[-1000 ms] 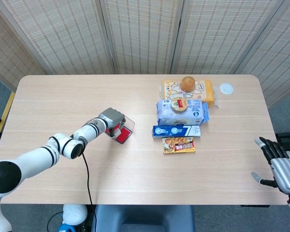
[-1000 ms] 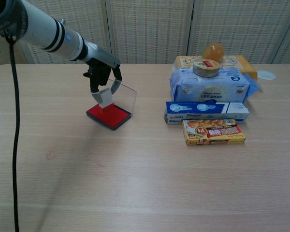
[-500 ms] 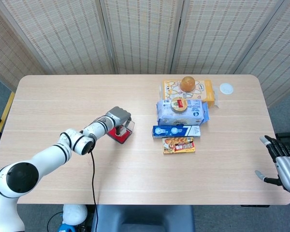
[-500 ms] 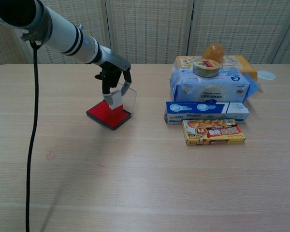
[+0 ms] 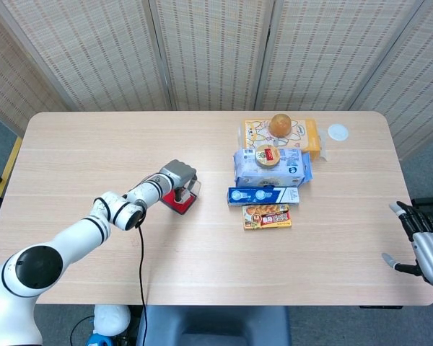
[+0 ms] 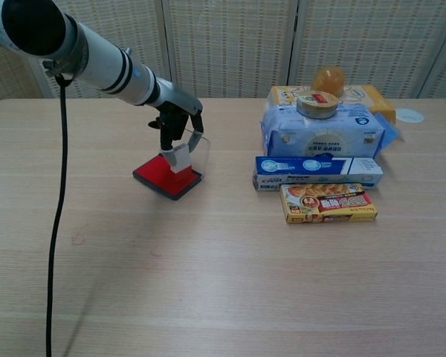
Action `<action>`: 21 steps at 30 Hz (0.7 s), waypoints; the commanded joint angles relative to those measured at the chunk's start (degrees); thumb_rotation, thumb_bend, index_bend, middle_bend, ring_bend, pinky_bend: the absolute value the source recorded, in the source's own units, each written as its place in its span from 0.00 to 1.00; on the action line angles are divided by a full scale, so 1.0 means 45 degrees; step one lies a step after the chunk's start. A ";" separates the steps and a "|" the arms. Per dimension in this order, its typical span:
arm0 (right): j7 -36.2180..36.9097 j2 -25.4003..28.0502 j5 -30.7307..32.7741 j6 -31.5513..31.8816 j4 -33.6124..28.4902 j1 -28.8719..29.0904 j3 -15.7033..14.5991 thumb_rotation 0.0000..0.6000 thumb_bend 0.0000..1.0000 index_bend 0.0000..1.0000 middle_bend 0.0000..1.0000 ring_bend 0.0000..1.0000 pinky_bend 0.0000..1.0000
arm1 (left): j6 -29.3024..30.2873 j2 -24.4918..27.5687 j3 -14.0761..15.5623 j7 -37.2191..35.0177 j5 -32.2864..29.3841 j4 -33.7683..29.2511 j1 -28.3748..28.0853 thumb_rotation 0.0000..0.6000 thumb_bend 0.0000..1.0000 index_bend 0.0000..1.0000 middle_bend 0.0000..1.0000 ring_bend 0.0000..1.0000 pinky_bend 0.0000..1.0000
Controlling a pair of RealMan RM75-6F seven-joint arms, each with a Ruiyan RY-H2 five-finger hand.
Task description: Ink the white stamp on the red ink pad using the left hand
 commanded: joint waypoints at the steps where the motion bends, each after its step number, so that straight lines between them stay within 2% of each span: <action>1: -0.0032 -0.0011 0.0021 -0.0029 -0.0008 0.0005 0.0004 1.00 0.23 0.00 0.00 0.00 0.00 | -0.0062 -0.0143 -0.0193 -0.0032 0.0332 0.0144 0.0165 1.00 0.43 0.88 1.00 0.95 0.81; 11: -0.0253 -0.0059 0.0099 -0.0107 -0.0064 0.0009 0.0018 1.00 0.23 0.00 0.00 0.00 0.00 | -0.0043 -0.0180 -0.0775 -0.0165 0.1153 0.0231 0.0609 1.00 0.43 0.88 1.00 0.95 0.81; 21: -0.0571 -0.0137 0.0148 -0.0229 -0.0142 0.0058 0.0024 1.00 0.23 0.00 0.00 0.00 0.00 | 0.0219 -0.0151 -0.1047 -0.0252 0.1860 0.0209 0.1172 1.00 0.43 0.88 1.00 0.95 0.81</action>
